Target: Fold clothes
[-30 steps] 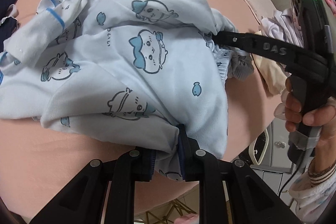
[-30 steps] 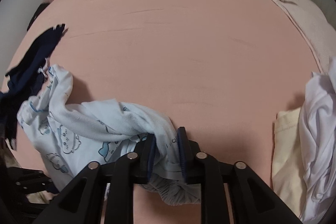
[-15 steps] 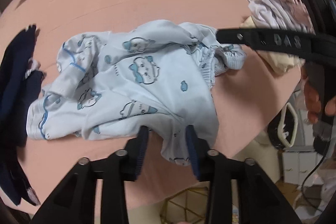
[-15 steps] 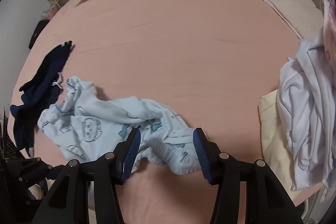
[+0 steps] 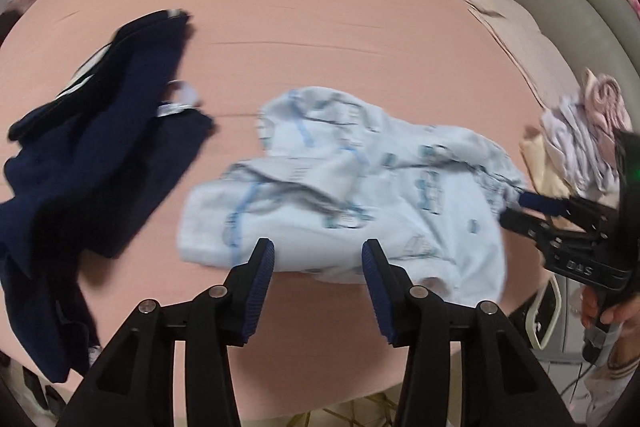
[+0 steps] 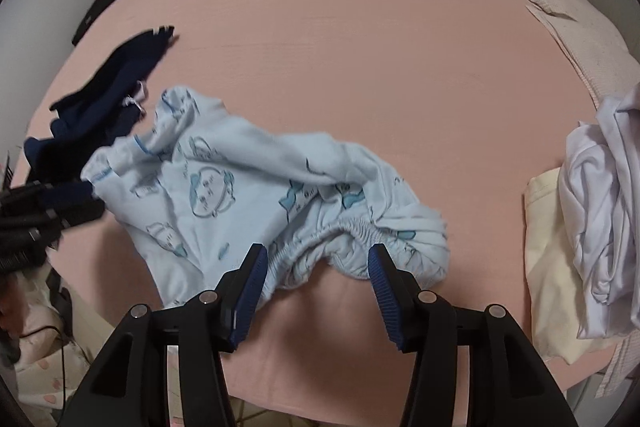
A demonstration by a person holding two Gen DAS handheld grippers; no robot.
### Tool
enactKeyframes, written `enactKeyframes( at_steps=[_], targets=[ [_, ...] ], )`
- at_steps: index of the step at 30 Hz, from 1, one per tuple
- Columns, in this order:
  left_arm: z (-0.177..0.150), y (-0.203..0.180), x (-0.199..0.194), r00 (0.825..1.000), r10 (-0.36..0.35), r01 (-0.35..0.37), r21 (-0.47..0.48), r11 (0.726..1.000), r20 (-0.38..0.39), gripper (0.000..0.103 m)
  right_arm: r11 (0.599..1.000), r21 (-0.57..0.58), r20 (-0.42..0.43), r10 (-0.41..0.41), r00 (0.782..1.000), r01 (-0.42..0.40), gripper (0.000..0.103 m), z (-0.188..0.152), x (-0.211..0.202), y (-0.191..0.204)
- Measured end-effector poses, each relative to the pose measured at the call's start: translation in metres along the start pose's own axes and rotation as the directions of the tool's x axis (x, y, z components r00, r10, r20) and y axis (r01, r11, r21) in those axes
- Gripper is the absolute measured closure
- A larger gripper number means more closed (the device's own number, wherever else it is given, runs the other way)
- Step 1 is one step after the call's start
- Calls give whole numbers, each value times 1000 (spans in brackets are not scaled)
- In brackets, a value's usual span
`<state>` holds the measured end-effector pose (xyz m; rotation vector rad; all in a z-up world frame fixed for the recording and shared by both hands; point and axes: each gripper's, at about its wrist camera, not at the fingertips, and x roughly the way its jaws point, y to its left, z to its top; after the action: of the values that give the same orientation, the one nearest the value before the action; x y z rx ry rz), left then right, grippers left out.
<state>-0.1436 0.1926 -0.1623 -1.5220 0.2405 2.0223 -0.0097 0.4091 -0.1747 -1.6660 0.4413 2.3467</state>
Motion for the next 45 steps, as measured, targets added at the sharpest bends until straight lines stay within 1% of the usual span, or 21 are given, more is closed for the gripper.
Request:
enactKeyframes(
  at_steps=[3, 6, 11, 13, 15, 18, 19, 22, 24, 25, 26, 28, 30, 33, 36, 39, 42, 45],
  targets=[
    [-5, 16, 1, 998, 52, -52, -4, 999, 24, 53, 999, 30, -8, 42, 999, -42, 51, -5, -3, -3],
    [-12, 35, 0, 998, 64, -64, -13, 998, 20, 54, 994, 52, -21, 96, 995, -94, 51, -9, 1, -2],
    [-16, 46, 10, 998, 69, -69, -10, 998, 13, 53, 996, 23, -64, 87, 994, -86, 51, -16, 16, 9],
    [-16, 45, 14, 999, 47, -47, -12, 999, 15, 53, 996, 25, -80, 92, 993, -90, 51, -18, 19, 9],
    [-17, 40, 15, 999, 28, -28, 5, 1000, 18, 53, 994, 34, -87, 106, 991, -104, 51, -18, 22, 9],
    [-17, 29, 18, 998, 43, -47, 87, 995, 43, 53, 987, 60, -90, 152, 984, -147, 51, -18, 24, 2],
    [-16, 28, 21, 998, 50, -55, 99, 994, 48, 53, 984, 71, -91, 168, 982, -162, 51, -19, 25, -1],
    [-9, 30, 27, 999, 26, -29, 55, 998, 47, 54, 970, 130, -89, 218, 972, -206, 51, -22, 26, -11],
    [-8, 28, 24, 997, 6, -9, 42, 999, 75, 54, 964, 150, -89, 235, 968, -220, 51, -24, 27, -15],
    [-8, 25, 23, 996, 0, -5, 51, 999, 91, 54, 963, 154, -91, 237, 967, -222, 51, -25, 28, -16],
    [-7, 22, 23, 995, 4, -10, 64, 998, 95, 55, 962, 158, -93, 240, 966, -223, 51, -26, 29, -17],
    [-3, 17, 26, 995, 25, -33, 88, 996, 94, 62, 960, 164, -95, 244, 965, -226, 51, -27, 31, -18],
    [0, 16, 32, 995, 36, -46, 103, 994, 93, 75, 965, 145, -81, 233, 969, -220, 51, -29, 29, -16],
    [-3, 13, 28, 993, 38, -52, 125, 991, 111, 83, 973, 109, -57, 212, 976, -205, 51, -31, 27, -8],
    [-7, 9, 24, 991, 51, -69, 149, 986, 122, 87, 976, 83, -39, 206, 978, -202, 51, -33, 22, -4],
    [-12, 10, 22, 990, 70, -91, 171, 981, 126, 87, 977, 56, -35, 208, 978, -205, 51, -35, 16, 0],
    [-11, 10, 26, 990, 73, -93, 166, 982, 119, 89, 978, 22, -30, 210, 977, -209, 51, -37, 11, 3],
    [-10, 12, 20, 991, 62, -79, 145, 986, 118, 90, 971, 35, -29, 236, 971, -235, 51, -37, 12, 7]
  ],
)
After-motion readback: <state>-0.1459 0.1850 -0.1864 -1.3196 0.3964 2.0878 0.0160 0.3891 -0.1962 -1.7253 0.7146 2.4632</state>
